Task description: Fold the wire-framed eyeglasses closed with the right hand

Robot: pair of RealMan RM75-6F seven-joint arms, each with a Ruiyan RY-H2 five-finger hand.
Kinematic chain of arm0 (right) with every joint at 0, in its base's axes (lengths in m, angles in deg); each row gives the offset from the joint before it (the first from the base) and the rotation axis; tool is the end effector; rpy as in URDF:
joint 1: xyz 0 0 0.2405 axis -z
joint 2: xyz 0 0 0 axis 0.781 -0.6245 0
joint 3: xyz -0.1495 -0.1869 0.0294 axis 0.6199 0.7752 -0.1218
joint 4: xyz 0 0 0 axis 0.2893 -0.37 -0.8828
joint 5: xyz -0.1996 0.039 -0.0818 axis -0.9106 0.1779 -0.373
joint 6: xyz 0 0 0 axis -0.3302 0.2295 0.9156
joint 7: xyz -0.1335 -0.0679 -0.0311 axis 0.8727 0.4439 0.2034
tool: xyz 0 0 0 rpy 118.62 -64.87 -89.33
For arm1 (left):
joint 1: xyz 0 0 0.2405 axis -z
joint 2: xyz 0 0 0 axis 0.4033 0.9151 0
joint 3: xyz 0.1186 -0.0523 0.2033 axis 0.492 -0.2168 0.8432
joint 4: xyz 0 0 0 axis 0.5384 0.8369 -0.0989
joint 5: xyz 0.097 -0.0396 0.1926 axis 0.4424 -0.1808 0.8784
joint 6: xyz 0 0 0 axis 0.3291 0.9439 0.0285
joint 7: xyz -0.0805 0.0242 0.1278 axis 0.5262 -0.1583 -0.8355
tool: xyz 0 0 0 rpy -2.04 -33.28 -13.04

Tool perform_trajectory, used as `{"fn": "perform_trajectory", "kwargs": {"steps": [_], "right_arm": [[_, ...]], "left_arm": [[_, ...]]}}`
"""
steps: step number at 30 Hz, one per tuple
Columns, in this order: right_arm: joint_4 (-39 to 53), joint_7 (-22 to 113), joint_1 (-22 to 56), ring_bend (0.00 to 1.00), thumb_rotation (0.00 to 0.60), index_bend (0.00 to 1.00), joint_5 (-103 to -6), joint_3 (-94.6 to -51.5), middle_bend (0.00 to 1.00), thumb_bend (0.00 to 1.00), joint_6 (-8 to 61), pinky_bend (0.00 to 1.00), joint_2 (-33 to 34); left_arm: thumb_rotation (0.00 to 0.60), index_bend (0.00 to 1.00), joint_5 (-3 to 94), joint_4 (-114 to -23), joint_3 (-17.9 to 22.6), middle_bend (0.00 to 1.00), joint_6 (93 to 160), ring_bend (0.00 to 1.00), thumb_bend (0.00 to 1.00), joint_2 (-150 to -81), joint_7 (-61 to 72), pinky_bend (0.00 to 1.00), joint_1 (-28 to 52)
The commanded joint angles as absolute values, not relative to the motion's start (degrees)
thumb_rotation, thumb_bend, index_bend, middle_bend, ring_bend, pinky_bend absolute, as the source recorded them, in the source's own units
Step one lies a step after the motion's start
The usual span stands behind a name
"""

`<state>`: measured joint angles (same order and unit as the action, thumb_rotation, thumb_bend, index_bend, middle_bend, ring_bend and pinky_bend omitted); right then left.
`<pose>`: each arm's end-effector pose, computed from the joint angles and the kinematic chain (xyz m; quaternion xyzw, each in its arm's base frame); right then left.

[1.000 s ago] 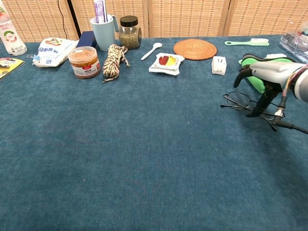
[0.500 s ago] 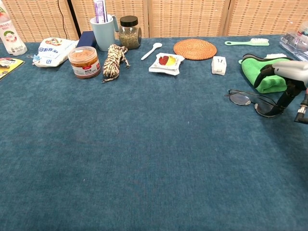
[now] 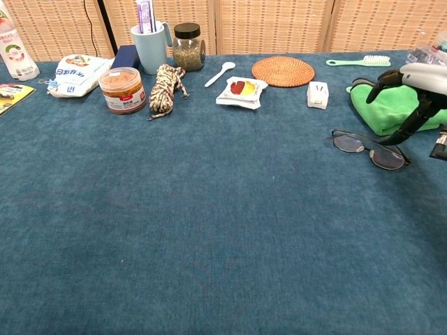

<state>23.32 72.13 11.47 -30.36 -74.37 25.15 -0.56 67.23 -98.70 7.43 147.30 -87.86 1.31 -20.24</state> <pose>-0.1963 -0.3492 0.0202 0.6146 -0.4989 0.3102 0.5264 -0.2872 0.1818 0.1776 -0.5835 -0.3866 -0.3608 0.6164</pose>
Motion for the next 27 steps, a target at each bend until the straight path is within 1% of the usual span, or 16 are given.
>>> {"fn": "perform_trajectory", "kwargs": {"steps": [1, 6, 11, 17, 20, 22, 23, 27], "right_arm": [[21.99, 71.51, 11.37, 0.0, 0.6, 0.24, -30.34, -74.98, 0.0, 0.22, 24.68, 0.0, -0.08], [19.42, 71.08, 11.2, 0.0, 0.6, 0.24, -29.8, -75.3, 0.0, 0.22, 23.15, 0.0, 0.99], [17.33, 69.24, 11.49, 0.0, 0.6, 0.24, -31.15, -75.98, 0.0, 0.22, 23.26, 0.0, 2.19], [15.17, 57.69, 13.35, 0.0, 0.6, 0.25, -36.61, -78.23, 0.04, 0.22, 20.31, 0.0, 3.18], [15.04, 50.47, 14.58, 0.01, 0.6, 0.27, -39.56, -79.52, 0.07, 0.22, 18.36, 0.0, 2.9], [15.27, 45.17, 15.54, 0.03, 0.6, 0.29, -41.52, -80.49, 0.1, 0.22, 17.29, 0.03, 2.7], [15.5, 42.7, 15.98, 0.05, 0.6, 0.31, -42.13, -80.97, 0.12, 0.22, 16.66, 0.06, 2.54], [16.35, 33.14, 17.58, 0.18, 0.6, 0.38, -44.36, -82.75, 0.21, 0.22, 13.61, 0.25, 1.49]], "left_arm": [[0.347, 0.17, 67.04, -98.67, 7.45, 0.01, 147.45, 0.05, 0.25, -87.73, 1.31, 0.03, -20.4], [0.347, 0.17, 66.99, -98.87, 7.48, 0.01, 147.46, 0.05, 0.25, -87.53, 1.04, 0.03, -20.44], [0.346, 0.17, 66.99, -99.07, 7.46, 0.01, 147.5, 0.05, 0.25, -87.48, 0.89, 0.03, -20.43], [0.346, 0.17, 67.02, -99.34, 7.46, 0.01, 147.76, 0.05, 0.25, -87.28, 0.65, 0.03, -20.56], [0.345, 0.17, 67.04, -99.46, 7.48, 0.01, 147.82, 0.05, 0.25, -87.18, 0.59, 0.03, -20.6], [0.345, 0.17, 67.08, -99.57, 7.47, 0.01, 147.88, 0.05, 0.25, -87.09, 0.52, 0.03, -20.61], [0.345, 0.17, 67.1, -99.61, 7.45, 0.01, 147.91, 0.05, 0.25, -87.06, 0.5, 0.03, -20.61], [0.347, 0.17, 67.22, -99.82, 7.42, 0.01, 148.01, 0.05, 0.25, -87.01, 0.26, 0.03, -20.59]]}}
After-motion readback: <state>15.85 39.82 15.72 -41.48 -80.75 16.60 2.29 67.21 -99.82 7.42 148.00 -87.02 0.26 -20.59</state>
